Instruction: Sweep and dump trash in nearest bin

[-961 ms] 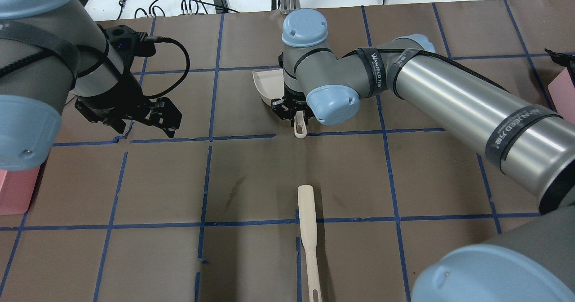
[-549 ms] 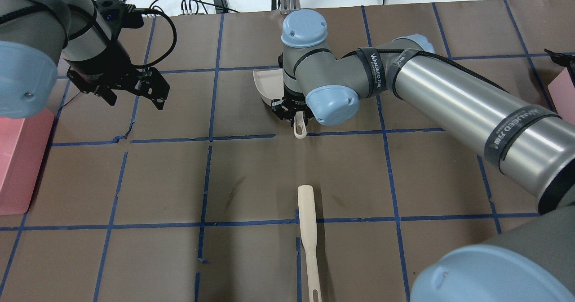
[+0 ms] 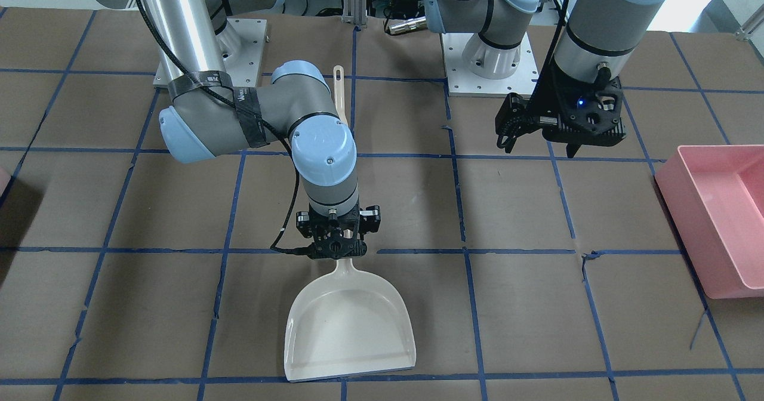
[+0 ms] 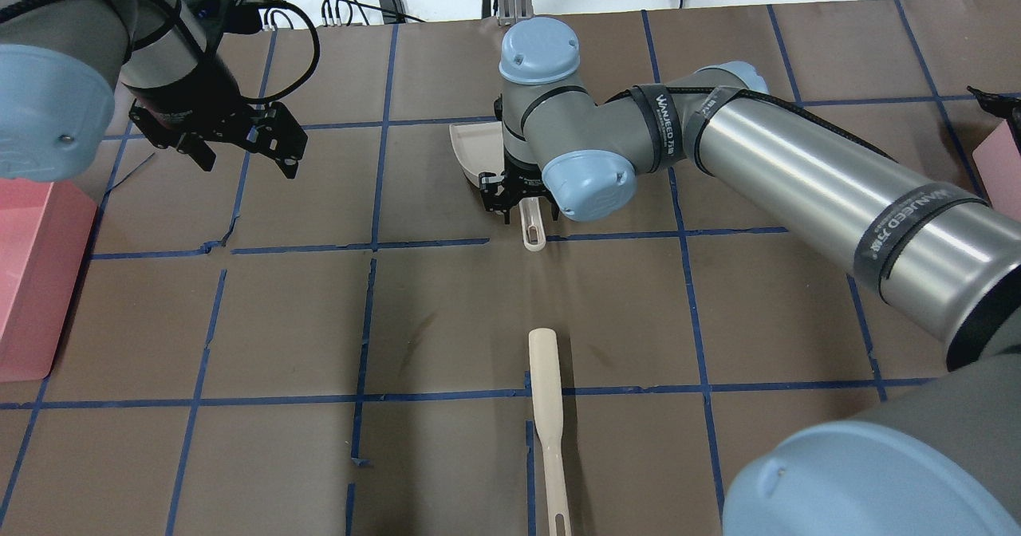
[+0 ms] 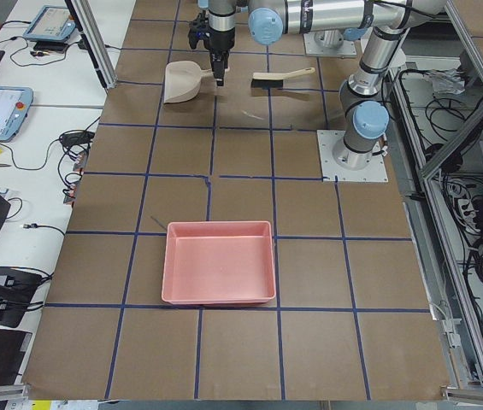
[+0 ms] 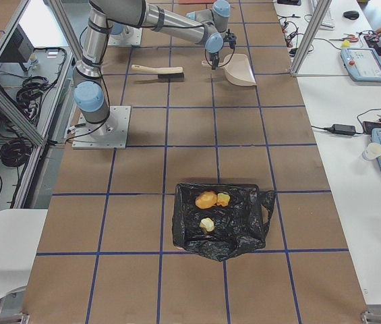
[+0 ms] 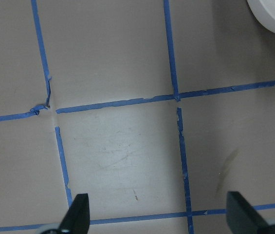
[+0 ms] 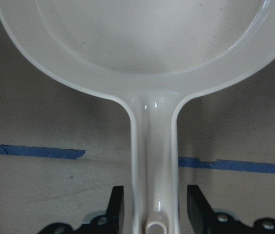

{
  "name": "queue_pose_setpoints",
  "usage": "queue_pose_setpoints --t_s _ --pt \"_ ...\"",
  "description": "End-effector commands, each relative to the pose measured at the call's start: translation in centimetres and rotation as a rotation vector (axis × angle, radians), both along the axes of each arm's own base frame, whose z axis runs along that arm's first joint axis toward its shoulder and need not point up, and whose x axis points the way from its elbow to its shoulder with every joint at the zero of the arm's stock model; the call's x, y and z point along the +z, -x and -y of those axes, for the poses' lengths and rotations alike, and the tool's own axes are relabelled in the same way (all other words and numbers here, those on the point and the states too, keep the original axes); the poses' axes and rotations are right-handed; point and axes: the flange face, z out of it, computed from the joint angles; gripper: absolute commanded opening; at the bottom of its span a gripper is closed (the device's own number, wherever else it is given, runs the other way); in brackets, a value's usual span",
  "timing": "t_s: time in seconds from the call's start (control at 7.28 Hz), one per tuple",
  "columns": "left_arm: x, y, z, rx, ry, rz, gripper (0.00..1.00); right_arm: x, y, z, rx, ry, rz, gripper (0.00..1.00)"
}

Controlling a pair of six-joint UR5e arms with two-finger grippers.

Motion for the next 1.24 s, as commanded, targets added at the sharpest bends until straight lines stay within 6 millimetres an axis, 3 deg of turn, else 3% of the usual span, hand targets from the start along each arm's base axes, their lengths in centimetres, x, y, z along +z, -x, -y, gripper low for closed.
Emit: queue_pose_setpoints --t_s 0.0,0.14,0.27,0.55,0.69,0.82,1.1 --pt "2.0 0.1 1.0 -0.006 0.035 0.0 1.0 4.2 2.4 1.5 -0.034 0.038 0.01 1.0" --pt "2.3 0.1 1.1 -0.006 0.038 0.0 1.0 10.4 5.7 2.1 -0.063 0.009 0.003 1.0" --pt "2.3 0.2 1.1 -0.008 0.035 0.0 1.0 16.2 10.4 1.6 -0.042 -0.017 -0.002 1.0" --pt "2.3 2.3 0.5 -0.049 0.035 0.001 1.0 23.1 20.0 -0.8 -0.071 -0.026 -0.004 1.0" --pt "2.4 3.8 0.1 -0.076 0.038 -0.001 1.0 25.4 22.4 -2.4 -0.07 -0.019 -0.003 1.0" --pt "2.4 4.6 -0.2 -0.092 0.038 -0.003 1.0 26.6 22.6 -3.2 -0.086 0.004 -0.008 1.0" --pt "2.5 4.7 -0.2 -0.094 0.041 -0.003 1.0 26.2 22.5 -3.3 -0.082 0.008 -0.008 1.0"
